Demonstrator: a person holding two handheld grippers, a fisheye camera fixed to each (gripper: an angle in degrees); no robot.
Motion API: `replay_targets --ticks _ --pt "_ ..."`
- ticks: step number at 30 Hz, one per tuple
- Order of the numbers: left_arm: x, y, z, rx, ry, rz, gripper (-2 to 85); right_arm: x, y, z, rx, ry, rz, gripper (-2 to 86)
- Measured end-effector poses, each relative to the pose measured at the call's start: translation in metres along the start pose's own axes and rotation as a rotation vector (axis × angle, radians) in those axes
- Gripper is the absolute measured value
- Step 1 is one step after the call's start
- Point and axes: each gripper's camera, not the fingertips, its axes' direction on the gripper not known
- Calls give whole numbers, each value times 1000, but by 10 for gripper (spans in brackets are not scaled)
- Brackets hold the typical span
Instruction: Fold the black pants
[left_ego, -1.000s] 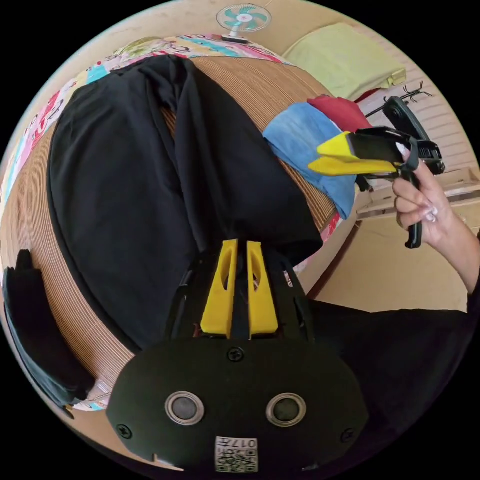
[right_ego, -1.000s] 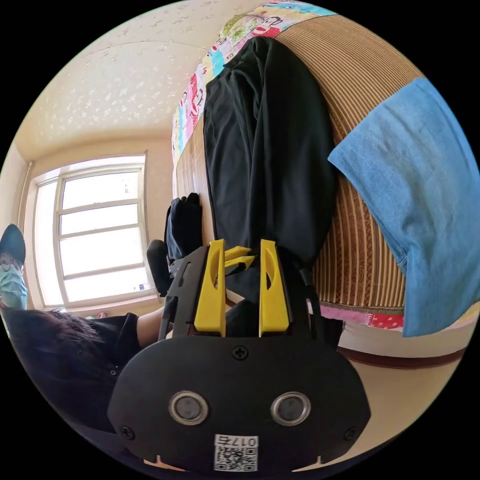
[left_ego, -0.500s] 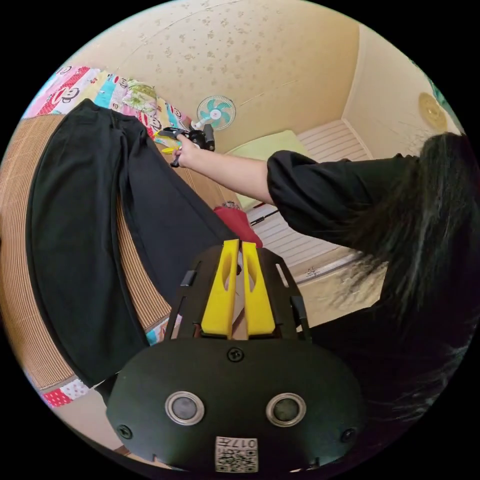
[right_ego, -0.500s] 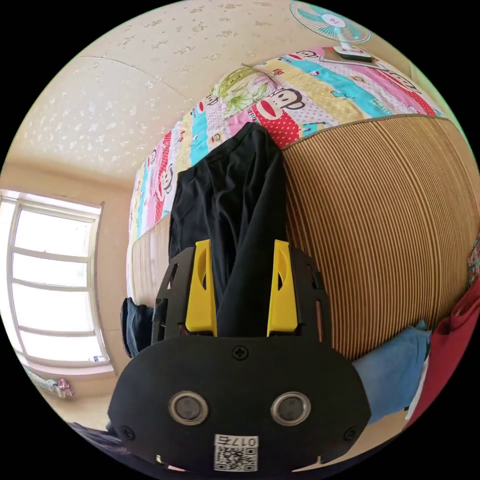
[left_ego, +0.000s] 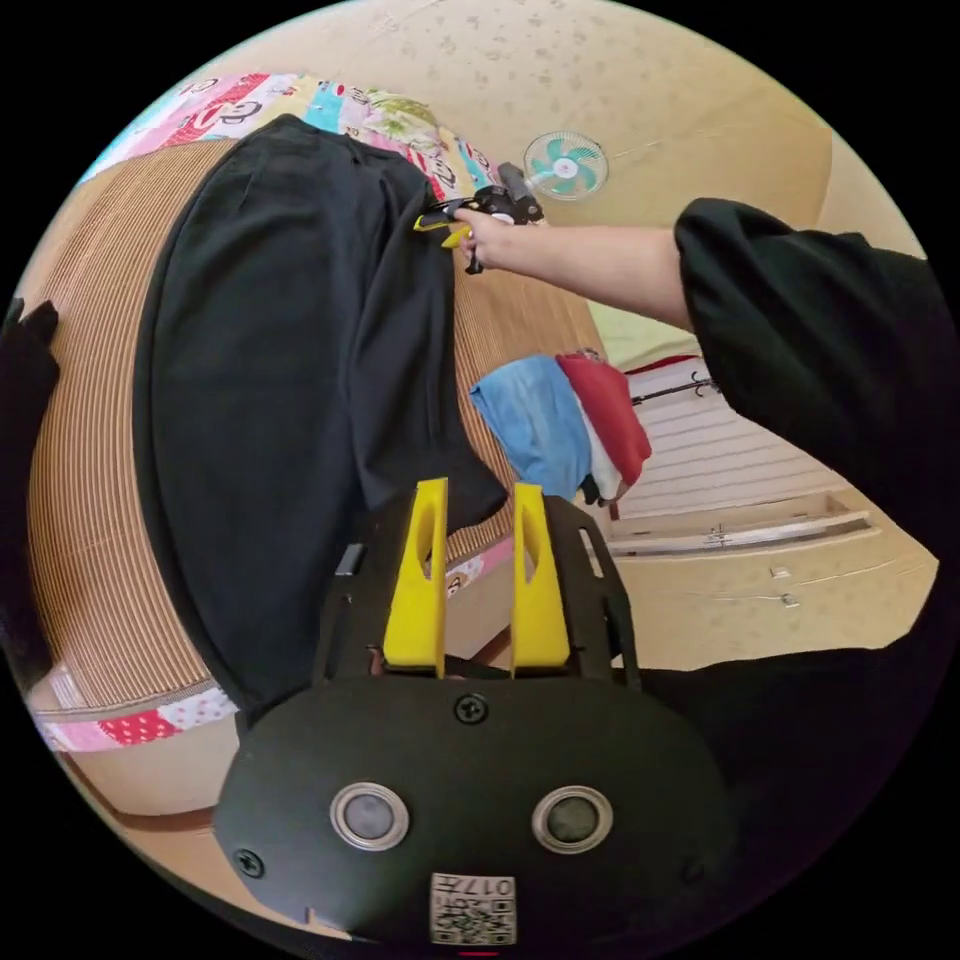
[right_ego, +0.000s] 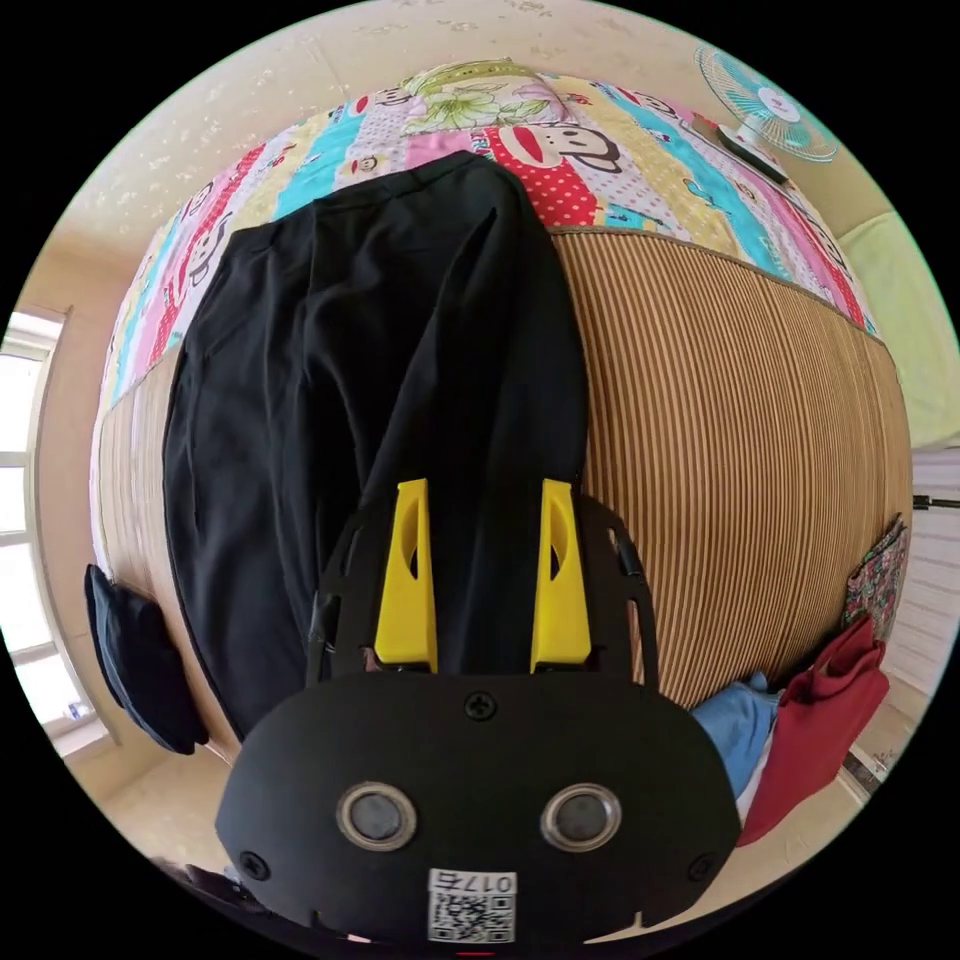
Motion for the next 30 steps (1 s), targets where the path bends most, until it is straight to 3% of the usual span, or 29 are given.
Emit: replay_targets --ticks 7,10,14,16,18,19,20,26,30 --pt "14 -62 96 -156 -94 117 150 21 73 -10 -44 -37 -33 133" --pt "18 -78 149 -264 -231 56 156 41 87 -17 -53 -80 -24 141" --pt "-7 -66 210 -417 -298 -46 104 57 100 -30 -34 -67 -36 139" --pt "-8 -58 212 -400 -319 -19 69 69 106 -41 -1 -101 -20 136" --pt "-10 -52 219 -452 -280 -25 29 80 107 -48 36 -176 15 133" --pt "-15 -47 214 -437 -176 -64 10 85 105 -50 49 -244 33 132" --pt "-16 -44 201 -382 -35 -87 1 88 102 -50 52 -270 43 132" --pt "37 -37 144 -201 229 65 -8 91 50 -52 141 -346 84 138" --pt "48 -35 135 -180 62 67 -5 67 8 -21 10 -220 32 144"
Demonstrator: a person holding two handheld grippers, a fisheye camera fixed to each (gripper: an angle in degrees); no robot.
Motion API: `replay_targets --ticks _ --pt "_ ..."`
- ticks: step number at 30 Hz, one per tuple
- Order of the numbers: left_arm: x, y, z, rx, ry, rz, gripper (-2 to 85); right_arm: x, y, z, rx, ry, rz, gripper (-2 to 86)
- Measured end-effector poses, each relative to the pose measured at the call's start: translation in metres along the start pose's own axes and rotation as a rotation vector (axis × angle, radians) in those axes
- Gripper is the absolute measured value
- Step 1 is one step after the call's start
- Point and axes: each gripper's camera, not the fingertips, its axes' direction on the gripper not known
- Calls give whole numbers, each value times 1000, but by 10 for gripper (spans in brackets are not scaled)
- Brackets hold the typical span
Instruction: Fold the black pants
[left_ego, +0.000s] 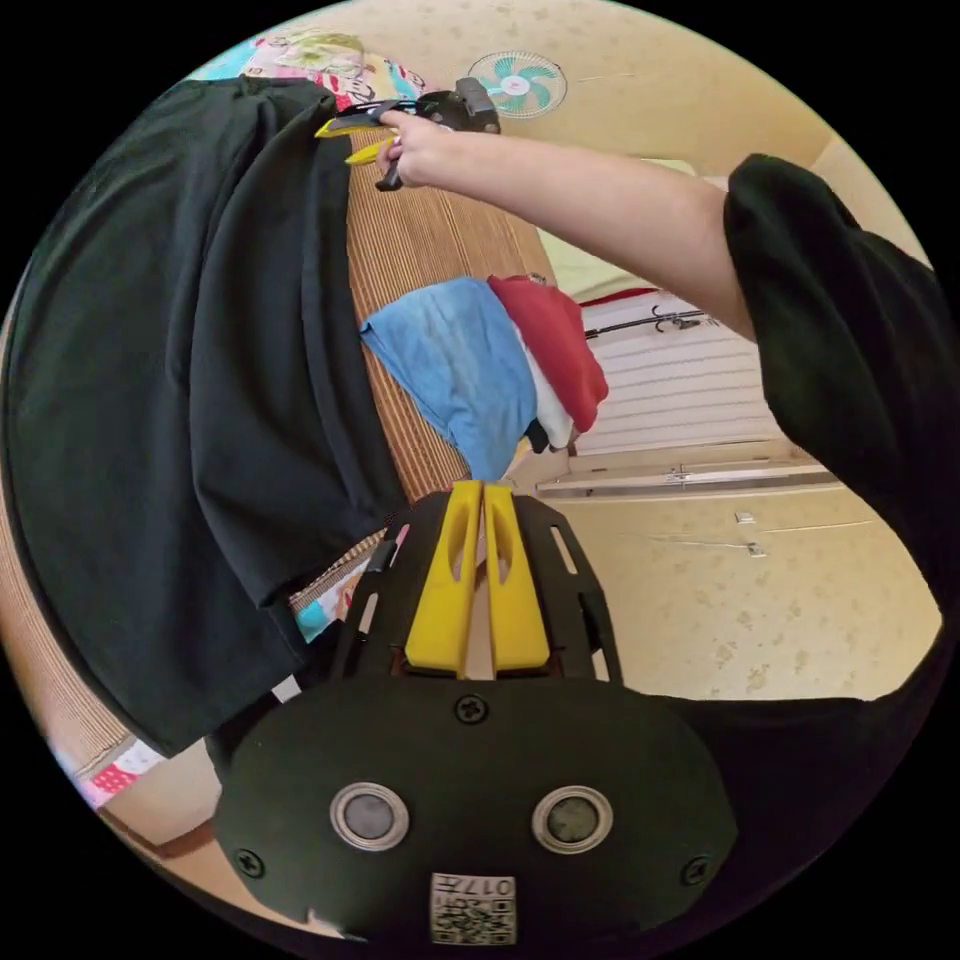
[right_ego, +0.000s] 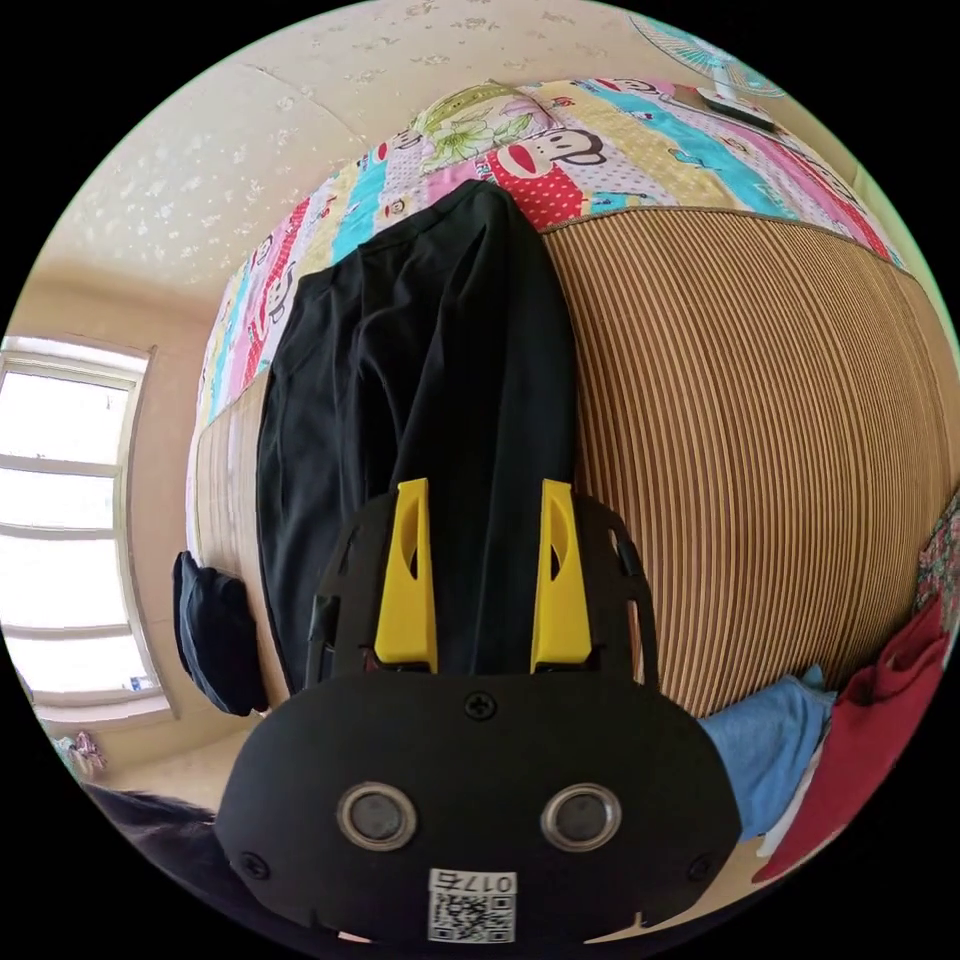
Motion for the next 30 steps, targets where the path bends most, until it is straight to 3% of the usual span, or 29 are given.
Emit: replay_targets --ticks 4,7,14,19,23,30 --pt "-44 0 19 -78 -183 -129 24 -30 17 35 -125 260 -84 127" --pt "-73 0 26 -84 -119 -204 49 -34 54 51 -139 357 -142 96" --pt "-80 -18 23 -10 -128 -208 81 -24 91 -9 13 209 -181 21" --pt "-80 -37 32 19 -162 -191 102 33 76 -69 166 -215 -32 24" --pt "-92 -49 63 -65 -206 -199 100 61 79 -57 90 -155 -33 43" --pt "-110 -36 80 -102 -211 -224 64 61 207 -8 -235 23 -178 97"
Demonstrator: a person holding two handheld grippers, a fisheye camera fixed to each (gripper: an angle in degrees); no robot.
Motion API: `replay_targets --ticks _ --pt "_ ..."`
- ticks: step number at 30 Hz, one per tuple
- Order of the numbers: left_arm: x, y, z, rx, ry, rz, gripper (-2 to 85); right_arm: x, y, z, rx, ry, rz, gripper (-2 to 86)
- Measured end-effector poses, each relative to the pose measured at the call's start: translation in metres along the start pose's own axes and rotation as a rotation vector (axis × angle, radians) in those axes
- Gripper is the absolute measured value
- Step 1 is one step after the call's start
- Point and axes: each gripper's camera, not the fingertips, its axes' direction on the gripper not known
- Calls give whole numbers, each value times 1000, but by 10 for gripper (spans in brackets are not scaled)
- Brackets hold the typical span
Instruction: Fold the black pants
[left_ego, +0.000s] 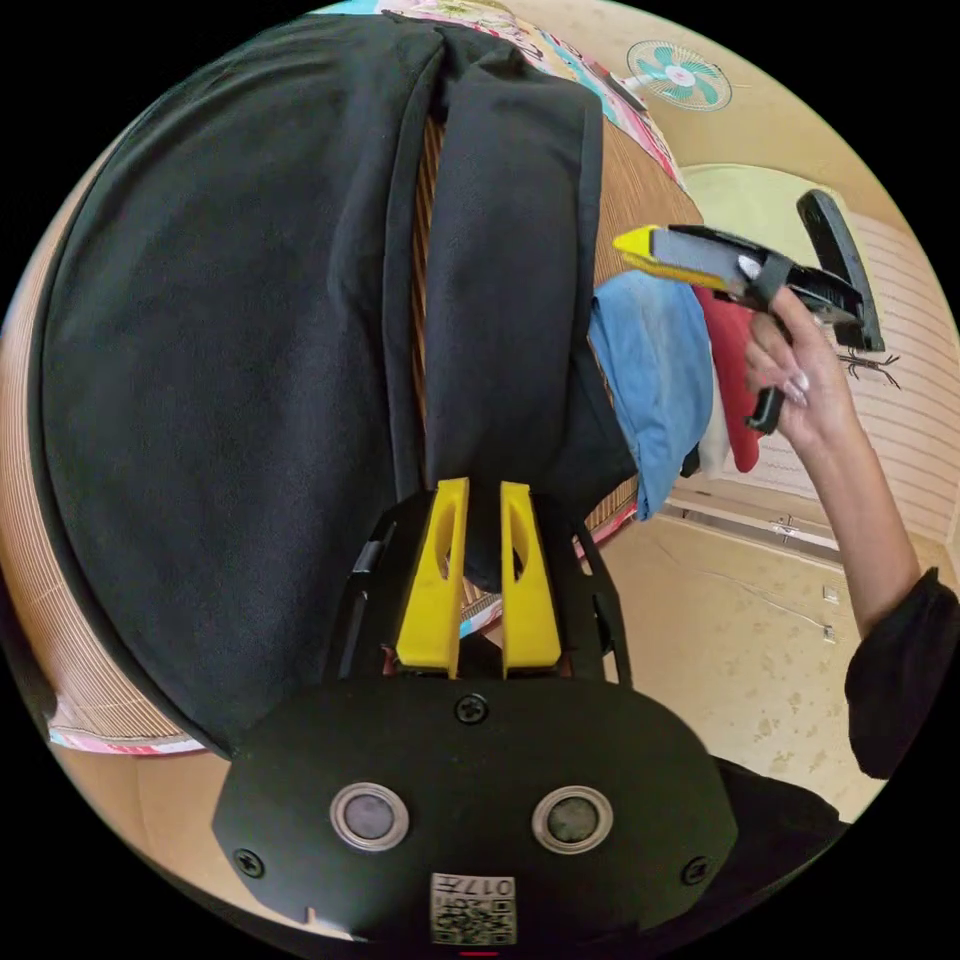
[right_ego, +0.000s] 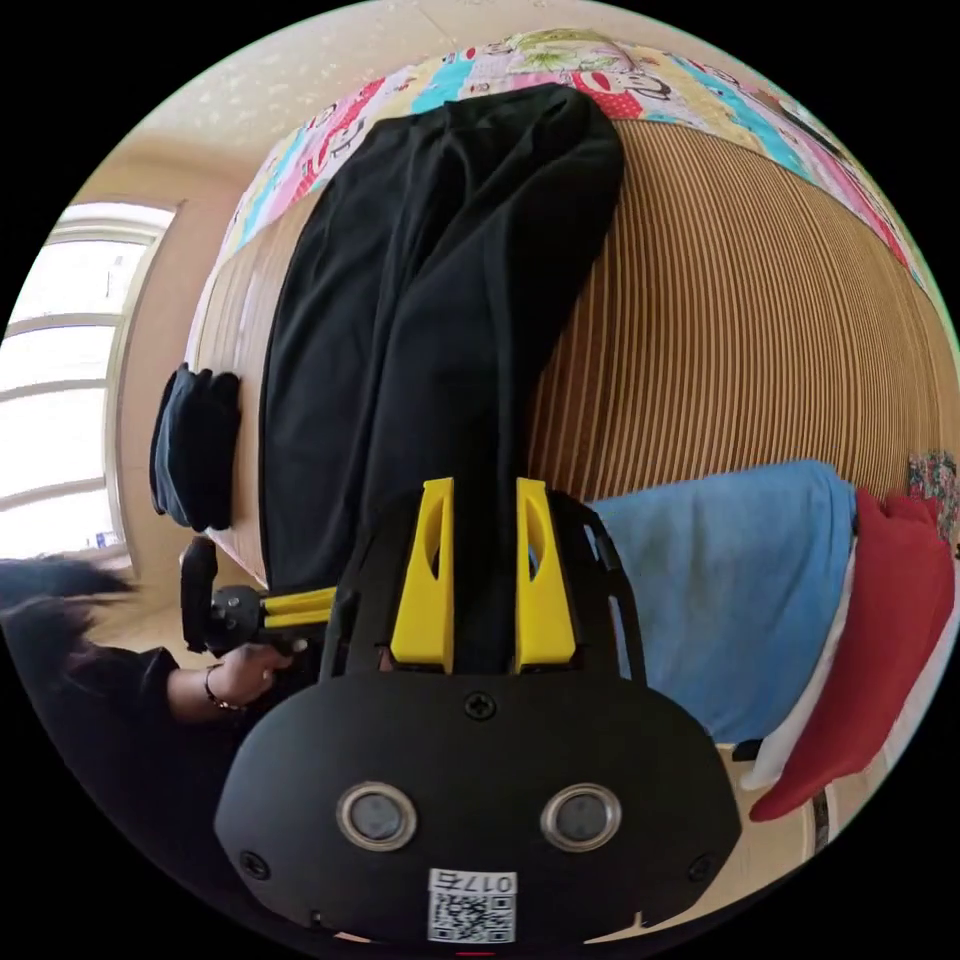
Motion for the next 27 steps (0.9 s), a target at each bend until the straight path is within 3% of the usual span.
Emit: replay_targets --ticks 3,6,11,16,23,27 --pt "-1 3 -2 8 18 0 63 8 54 33 -72 65 49 112" --pt "4 4 -5 4 21 4 69 24 87 64 -163 -26 123 100" --pt "27 11 -42 69 113 40 92 18 128 26 45 -97 130 42" --pt "65 13 -93 144 249 85 112 -3 169 -29 178 -302 45 29" --pt "115 -14 -95 -53 441 139 154 -23 192 -58 244 -434 -27 31" --pt "130 -9 -96 -48 419 155 77 -25 184 -43 153 -371 -95 41"
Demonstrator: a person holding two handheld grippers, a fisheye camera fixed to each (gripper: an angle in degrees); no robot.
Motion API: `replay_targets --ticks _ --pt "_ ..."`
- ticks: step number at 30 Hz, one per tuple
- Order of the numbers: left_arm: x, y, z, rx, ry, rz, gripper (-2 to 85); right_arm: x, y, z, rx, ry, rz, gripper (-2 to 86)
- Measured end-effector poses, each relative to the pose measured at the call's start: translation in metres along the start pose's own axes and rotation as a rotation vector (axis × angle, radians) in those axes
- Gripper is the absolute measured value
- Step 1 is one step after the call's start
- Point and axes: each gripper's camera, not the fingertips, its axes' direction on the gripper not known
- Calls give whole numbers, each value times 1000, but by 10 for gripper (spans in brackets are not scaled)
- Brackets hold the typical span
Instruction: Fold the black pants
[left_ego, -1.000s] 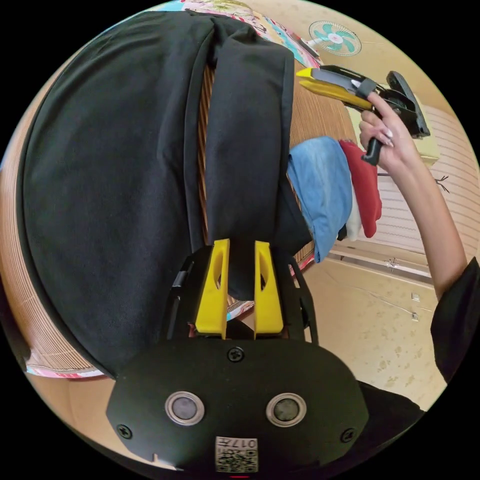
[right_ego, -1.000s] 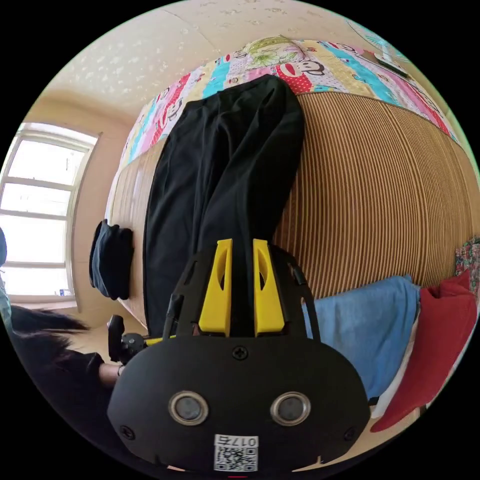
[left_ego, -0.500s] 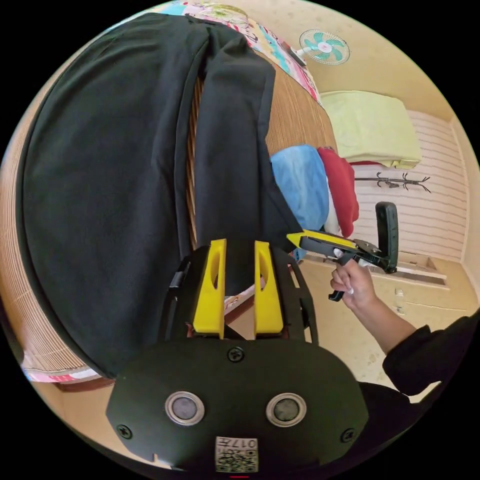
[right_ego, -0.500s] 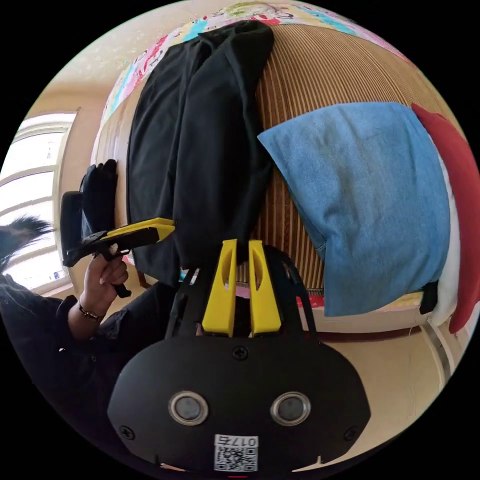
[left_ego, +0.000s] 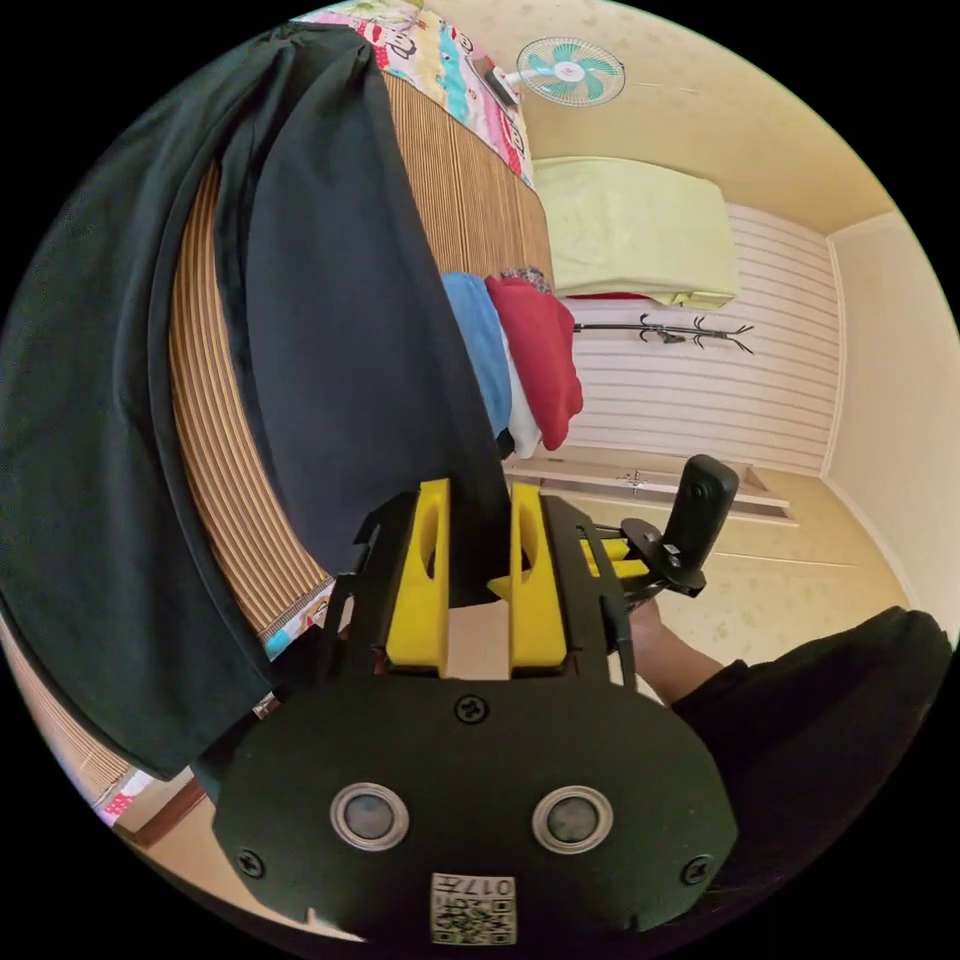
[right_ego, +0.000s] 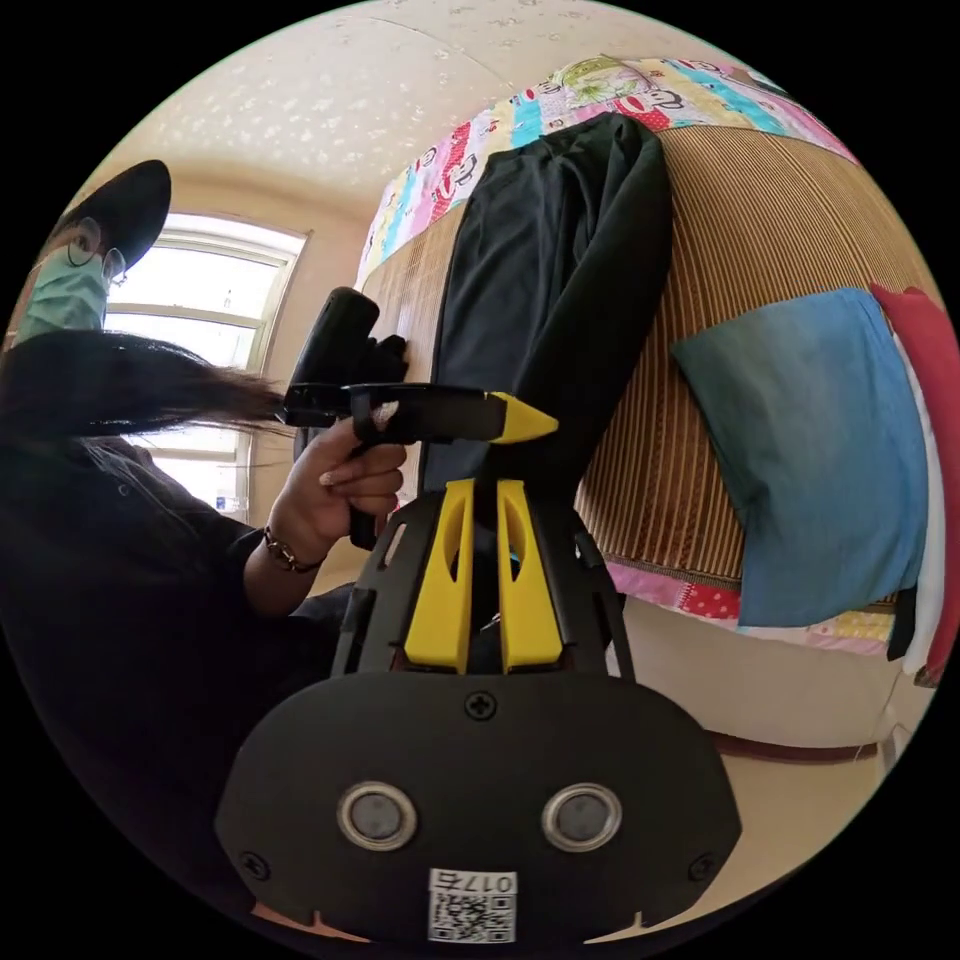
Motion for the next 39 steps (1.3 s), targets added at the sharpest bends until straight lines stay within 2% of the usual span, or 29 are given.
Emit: replay_targets --ticks 2,4,6,8,10,12,15,16,17,19,21,23,25,27,29,32,34,36,39 --pt "11 7 -5 27 -31 24 41 -2 -8 5 -107 -9 -107 50" --pt "18 14 -17 78 -29 35 35 15 -24 5 -299 -178 -257 73" --pt "26 18 -28 108 -36 31 33 53 -56 -5 -325 -241 -193 115" --pt "44 20 -35 119 -98 57 33 82 -109 -28 -248 -220 -144 143" --pt "60 21 -38 124 -144 81 34 102 -199 -57 -70 -26 -101 156" --pt "76 21 -39 131 -168 106 34 110 -273 -58 3 143 -31 160" --pt "104 16 -37 123 -201 149 31 102 -385 -33 29 263 14 166" --pt "115 13 -36 124 -210 162 30 98 -420 -15 -2 368 34 170" --pt "125 11 -37 128 -208 173 30 97 -436 -4 -33 441 48 170" --pt "137 7 -41 138 -185 182 30 101 -479 46 -208 828 93 159" --pt "148 4 -50 158 -163 188 30 101 -490 72 -281 1046 44 131" --pt "157 3 -72 198 -124 190 28 86 -491 81 -255 1160 -50 38" --pt "156 7 -93 237 -43 187 27 49 -491 72 -83 1239 -92 24" --pt "148 17 -117 283 56 155 25 11 -488 67 68 1222 -143 19" --pt "131 40 -151 334 131 95 25 -34 -487 65 210 1104 -217 15" --pt "106 83 -193 399 156 5 24 -105 -495 78 367 794 -314 12" --pt "87 113 -218 446 162 -78 25 -139 -511 115 370 503 -343 14" --pt "66 140 -240 484 168 -171 26 -146 -528 161 291 305 -352 18" --pt "31 177 -261 480 61 -334 36 -127 -541 235 133 179 -295 30"
